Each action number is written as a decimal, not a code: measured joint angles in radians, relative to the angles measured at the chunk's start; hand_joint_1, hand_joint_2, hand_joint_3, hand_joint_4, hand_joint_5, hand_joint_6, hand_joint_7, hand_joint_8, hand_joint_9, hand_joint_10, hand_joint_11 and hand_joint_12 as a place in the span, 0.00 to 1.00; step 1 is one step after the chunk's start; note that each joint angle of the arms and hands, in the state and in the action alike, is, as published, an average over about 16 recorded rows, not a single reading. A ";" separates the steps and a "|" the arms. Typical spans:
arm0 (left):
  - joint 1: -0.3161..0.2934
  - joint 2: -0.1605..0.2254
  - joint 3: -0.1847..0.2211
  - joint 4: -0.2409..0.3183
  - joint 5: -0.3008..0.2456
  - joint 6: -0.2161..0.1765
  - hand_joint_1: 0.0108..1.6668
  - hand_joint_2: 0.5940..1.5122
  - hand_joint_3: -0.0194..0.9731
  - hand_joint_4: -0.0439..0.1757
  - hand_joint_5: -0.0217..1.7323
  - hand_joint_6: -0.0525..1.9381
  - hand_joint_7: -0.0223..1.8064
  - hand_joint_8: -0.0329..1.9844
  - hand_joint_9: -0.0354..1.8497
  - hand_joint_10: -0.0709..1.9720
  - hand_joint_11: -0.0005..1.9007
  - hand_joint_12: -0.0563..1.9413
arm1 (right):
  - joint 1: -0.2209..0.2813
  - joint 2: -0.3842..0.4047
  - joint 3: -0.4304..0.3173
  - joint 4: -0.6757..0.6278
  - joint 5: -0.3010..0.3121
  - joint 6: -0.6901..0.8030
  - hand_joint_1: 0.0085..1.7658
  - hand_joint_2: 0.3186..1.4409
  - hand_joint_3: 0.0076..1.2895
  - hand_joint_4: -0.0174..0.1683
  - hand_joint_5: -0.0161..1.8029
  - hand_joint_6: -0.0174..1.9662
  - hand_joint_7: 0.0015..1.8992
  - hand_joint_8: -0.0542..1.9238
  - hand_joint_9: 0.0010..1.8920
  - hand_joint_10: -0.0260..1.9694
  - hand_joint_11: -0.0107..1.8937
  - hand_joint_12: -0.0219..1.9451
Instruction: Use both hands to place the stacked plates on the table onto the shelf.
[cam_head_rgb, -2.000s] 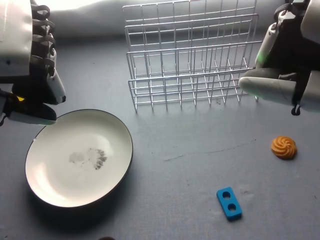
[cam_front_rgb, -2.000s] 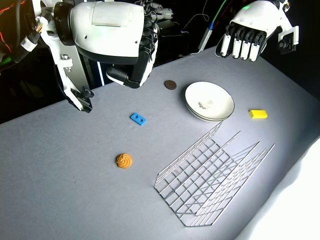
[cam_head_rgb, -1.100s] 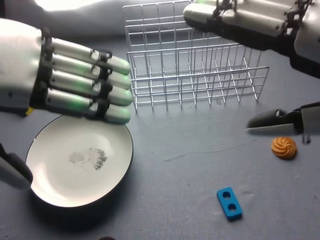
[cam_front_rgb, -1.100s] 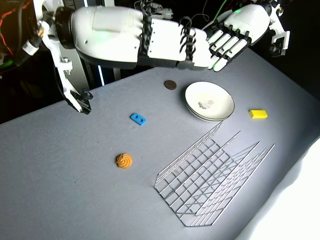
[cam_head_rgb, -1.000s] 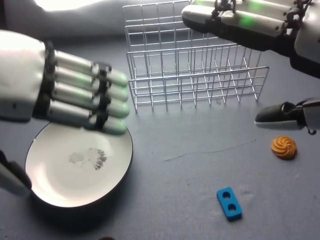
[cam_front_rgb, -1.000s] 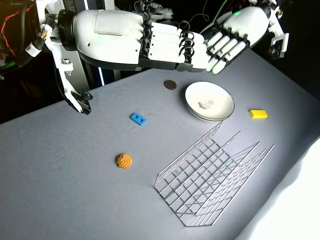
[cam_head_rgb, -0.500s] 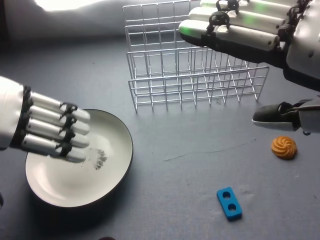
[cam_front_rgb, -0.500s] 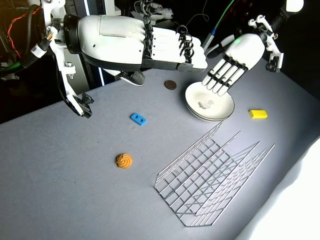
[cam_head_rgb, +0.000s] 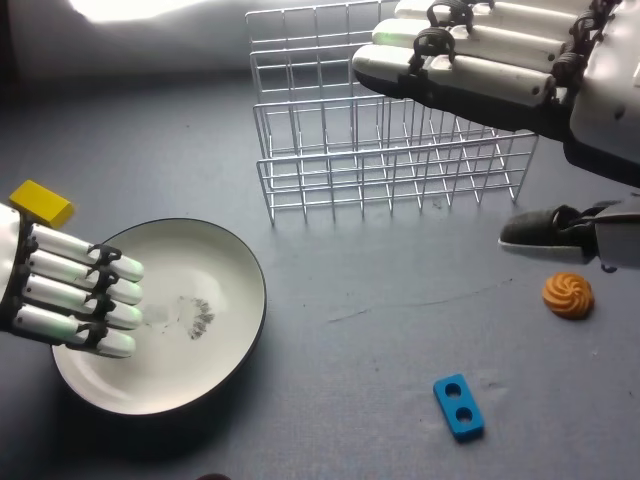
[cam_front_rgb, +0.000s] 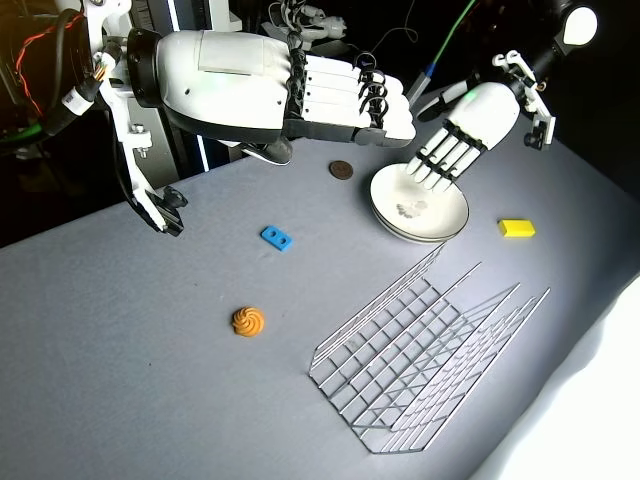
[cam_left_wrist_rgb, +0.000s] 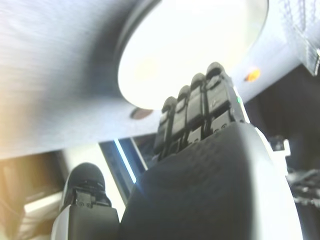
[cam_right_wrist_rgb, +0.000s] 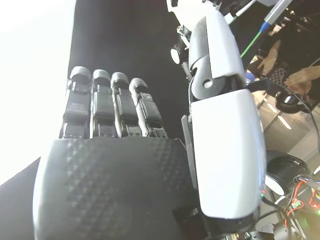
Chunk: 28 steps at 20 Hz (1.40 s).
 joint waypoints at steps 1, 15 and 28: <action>0.012 -0.004 0.009 -0.005 -0.001 0.004 0.00 0.56 0.04 0.19 0.04 0.02 0.03 0.01 0.03 0.04 0.01 0.02 | 0.000 0.000 0.000 0.000 0.000 0.000 0.66 0.63 0.01 0.09 0.02 0.02 0.01 0.03 0.01 0.02 0.02 0.01; 0.097 -0.051 0.099 -0.043 0.003 0.013 0.00 0.57 0.03 0.18 0.04 0.02 0.03 0.01 0.03 0.04 0.01 0.02 | -0.007 -0.005 0.000 -0.026 -0.010 -0.017 0.68 0.66 0.01 0.09 0.02 0.02 0.01 0.03 0.01 0.02 0.02 0.01; 0.100 -0.073 0.094 -0.054 0.030 -0.035 0.00 0.57 0.04 0.20 0.04 0.02 0.02 0.01 0.03 0.04 0.01 0.02 | -0.020 -0.040 0.000 -0.037 -0.076 -0.118 0.70 0.75 0.01 0.09 0.02 0.02 0.01 0.03 0.01 0.02 0.02 0.01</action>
